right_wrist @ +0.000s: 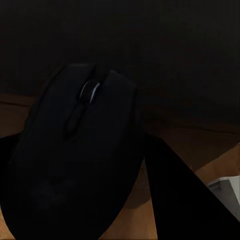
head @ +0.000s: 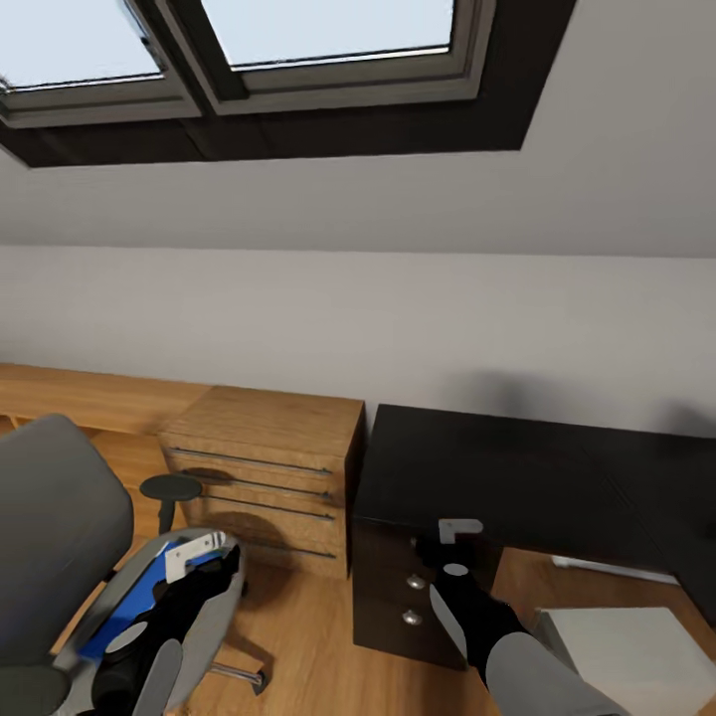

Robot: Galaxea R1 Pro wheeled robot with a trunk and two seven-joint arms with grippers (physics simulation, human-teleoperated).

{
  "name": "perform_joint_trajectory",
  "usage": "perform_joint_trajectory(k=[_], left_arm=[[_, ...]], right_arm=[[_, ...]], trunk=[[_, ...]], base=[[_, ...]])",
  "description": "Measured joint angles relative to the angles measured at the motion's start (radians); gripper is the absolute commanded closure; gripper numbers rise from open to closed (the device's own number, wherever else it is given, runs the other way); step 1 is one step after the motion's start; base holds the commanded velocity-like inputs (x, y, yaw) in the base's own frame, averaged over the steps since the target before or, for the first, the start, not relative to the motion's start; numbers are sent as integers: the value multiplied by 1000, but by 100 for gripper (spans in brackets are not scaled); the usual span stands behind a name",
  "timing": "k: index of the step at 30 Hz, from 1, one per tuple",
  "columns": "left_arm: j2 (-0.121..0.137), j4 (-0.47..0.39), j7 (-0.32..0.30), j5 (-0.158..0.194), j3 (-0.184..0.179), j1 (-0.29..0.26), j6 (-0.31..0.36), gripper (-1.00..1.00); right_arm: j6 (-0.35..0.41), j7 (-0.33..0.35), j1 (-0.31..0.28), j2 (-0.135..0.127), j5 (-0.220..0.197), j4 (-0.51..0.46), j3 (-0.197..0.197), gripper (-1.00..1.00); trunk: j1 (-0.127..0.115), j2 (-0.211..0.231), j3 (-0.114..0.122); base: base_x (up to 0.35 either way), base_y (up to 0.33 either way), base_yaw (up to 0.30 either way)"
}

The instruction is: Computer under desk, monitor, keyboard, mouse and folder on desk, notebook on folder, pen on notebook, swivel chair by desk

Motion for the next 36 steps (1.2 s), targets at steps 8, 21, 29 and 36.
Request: perform_joint_trajectory(k=[8,21,29,36], left_arm=[[-1,0,1,-1,-25,0,-2,-100],[-1,1,-2,-2,-46,0,-2,-100],[-1,2,-2,-2,-46,0,-1,-100],[0,2,-2,-3,-46,0,-2,-100]], right_arm=[[0,0,0,0,0,1,0,100],[0,3,0,0,1,2,0,100],[0,11,0,-3,0,1,-1,100],[0,11,0,-4,0,1,-1,100]], trunk=[[0,0,0],[0,0,-1],[0,0,-2],[0,0,-2]], base=[[0,2,278],[0,0,278],[0,0,126],[77,0,2]])
